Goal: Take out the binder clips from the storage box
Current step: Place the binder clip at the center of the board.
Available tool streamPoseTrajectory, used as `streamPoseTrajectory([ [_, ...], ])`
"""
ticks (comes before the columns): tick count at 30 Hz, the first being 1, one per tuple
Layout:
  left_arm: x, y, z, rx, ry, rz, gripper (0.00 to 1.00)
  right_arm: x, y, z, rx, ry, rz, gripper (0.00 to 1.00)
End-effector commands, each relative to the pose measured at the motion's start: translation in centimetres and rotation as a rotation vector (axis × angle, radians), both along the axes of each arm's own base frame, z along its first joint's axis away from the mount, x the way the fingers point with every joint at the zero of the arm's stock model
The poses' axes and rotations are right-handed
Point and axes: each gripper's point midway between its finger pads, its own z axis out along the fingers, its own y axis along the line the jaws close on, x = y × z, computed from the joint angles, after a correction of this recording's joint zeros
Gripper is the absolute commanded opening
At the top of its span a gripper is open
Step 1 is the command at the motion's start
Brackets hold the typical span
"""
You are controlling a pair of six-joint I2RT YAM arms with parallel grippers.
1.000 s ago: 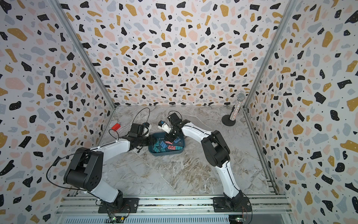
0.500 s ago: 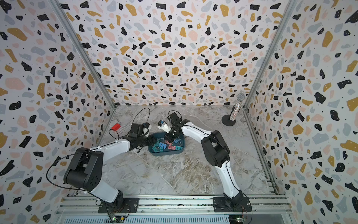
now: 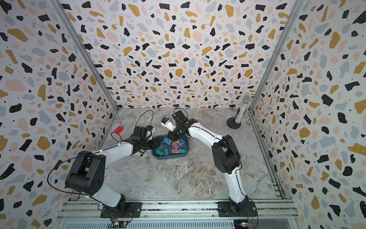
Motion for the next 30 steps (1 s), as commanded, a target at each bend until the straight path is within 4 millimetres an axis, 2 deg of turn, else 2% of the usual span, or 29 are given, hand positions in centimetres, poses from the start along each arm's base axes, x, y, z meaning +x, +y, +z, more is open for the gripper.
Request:
streamPoseTrajectory([
  [1,-0.5,0.4,-0.3,0.023,0.002,-0.008,0.27,0.0,-0.5,4.0,0.052,-0.026,-0.017,0.0],
  [7,-0.6,0.5,-0.4,0.028,0.006,-0.006,0.27,0.3,-1.2,5.4,0.077,-0.028,-0.045,0.0],
  [12,-0.6,0.5,-0.5,0.031,0.007,-0.006,0.27,1.2,-3.0,7.1,0.12,-0.046,-0.111,0.0],
  [21,-0.6,0.5,-0.5,0.03,0.009,-0.007,0.27,3.3,-8.3,9.3,0.219,-0.062,-0.278,0.0],
  [30,-0.6,0.5,-0.6,0.031,0.011,-0.008,0.27,5.2,-13.6,9.9,0.284,-0.052,-0.448,0.0],
])
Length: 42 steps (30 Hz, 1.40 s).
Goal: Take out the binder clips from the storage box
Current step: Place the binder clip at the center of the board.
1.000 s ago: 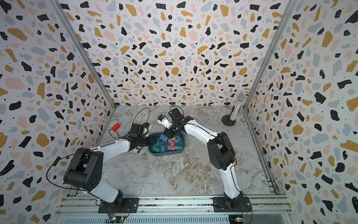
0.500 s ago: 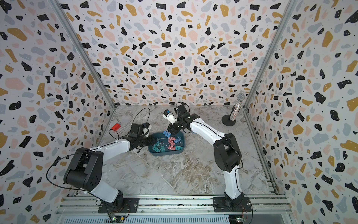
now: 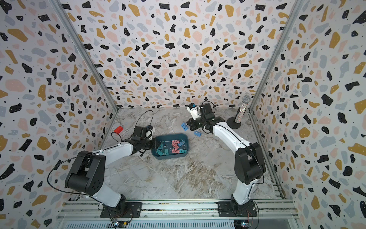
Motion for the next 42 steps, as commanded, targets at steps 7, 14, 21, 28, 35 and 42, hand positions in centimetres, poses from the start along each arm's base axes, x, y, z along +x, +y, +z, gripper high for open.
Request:
streamPoseTrajectory([
  [7,-0.6,0.5,-0.7,0.029,0.014,-0.007,0.27,1.6,-5.0,1.8,0.092,-0.008,-0.172,0.0],
  [14,-0.6,0.4,-0.8,0.028,0.02,-0.006,0.26,2.5,-7.4,0.0,0.134,0.033,-0.276,0.0],
  [21,-0.7,0.4,-0.8,0.027,0.02,-0.004,0.26,3.2,-9.8,-1.1,0.17,0.071,-0.352,0.0],
  [28,-0.8,0.4,-0.8,0.027,0.021,-0.005,0.26,3.4,-12.0,-3.6,0.202,0.162,-0.421,0.0],
  [35,-0.9,0.6,-0.9,0.029,0.022,0.0,0.26,3.6,-13.1,-6.2,0.199,0.229,-0.455,0.0],
  [42,-0.9,0.5,-0.8,0.025,0.023,-0.001,0.26,3.8,-13.7,-8.7,0.216,0.313,-0.484,0.0],
])
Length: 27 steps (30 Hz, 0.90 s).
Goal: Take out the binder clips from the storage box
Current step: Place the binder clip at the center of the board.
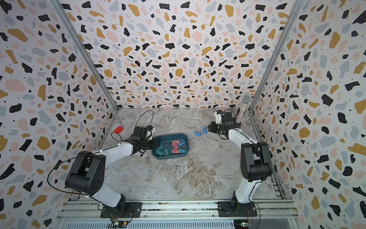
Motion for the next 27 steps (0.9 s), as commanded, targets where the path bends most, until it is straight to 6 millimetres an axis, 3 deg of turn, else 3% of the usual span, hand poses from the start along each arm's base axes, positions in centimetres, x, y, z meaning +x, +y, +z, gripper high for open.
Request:
streamPoseTrajectory([
  [1,-0.9,0.5,-0.8,0.024,0.021,-0.001,0.26,0.1,-0.1,-0.6,0.034,0.027,-0.013,0.0],
  [10,-0.9,0.4,-0.8,0.023,0.023,-0.004,0.26,0.3,-0.8,-2.9,0.037,0.087,-0.042,0.0],
  [27,-0.9,0.4,-0.8,0.022,0.022,-0.007,0.26,1.1,-1.0,-4.7,0.066,0.115,-0.06,0.0],
])
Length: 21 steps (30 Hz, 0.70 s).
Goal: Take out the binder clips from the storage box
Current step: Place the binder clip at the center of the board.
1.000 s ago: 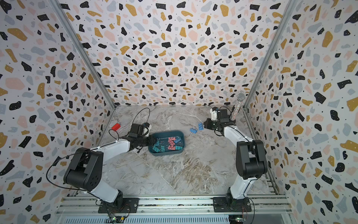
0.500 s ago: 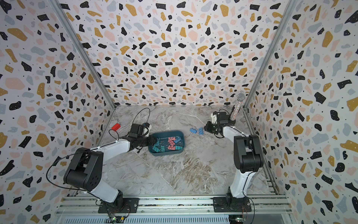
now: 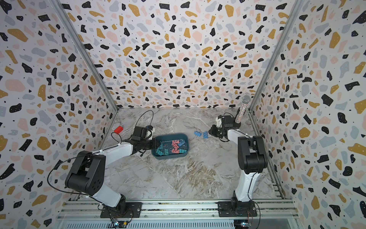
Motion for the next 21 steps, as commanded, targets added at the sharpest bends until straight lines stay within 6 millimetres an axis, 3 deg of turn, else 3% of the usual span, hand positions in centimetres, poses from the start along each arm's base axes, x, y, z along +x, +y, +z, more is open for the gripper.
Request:
streamPoseTrajectory([
  [1,-0.9,0.4,-0.8,0.022,0.023,-0.007,0.26,0.3,0.0,0.4,0.021,-0.011,-0.005,0.0],
  [10,-0.9,0.4,-0.9,0.023,0.025,-0.011,0.26,0.4,0.0,-0.3,0.03,0.005,-0.004,0.01],
  [16,-0.9,0.4,-0.8,0.022,0.022,-0.01,0.26,0.4,-0.3,-0.1,0.018,0.001,-0.012,0.19],
  [21,-0.9,0.4,-0.7,0.023,0.018,-0.008,0.26,0.3,-0.6,1.5,-0.007,-0.031,-0.013,0.27],
])
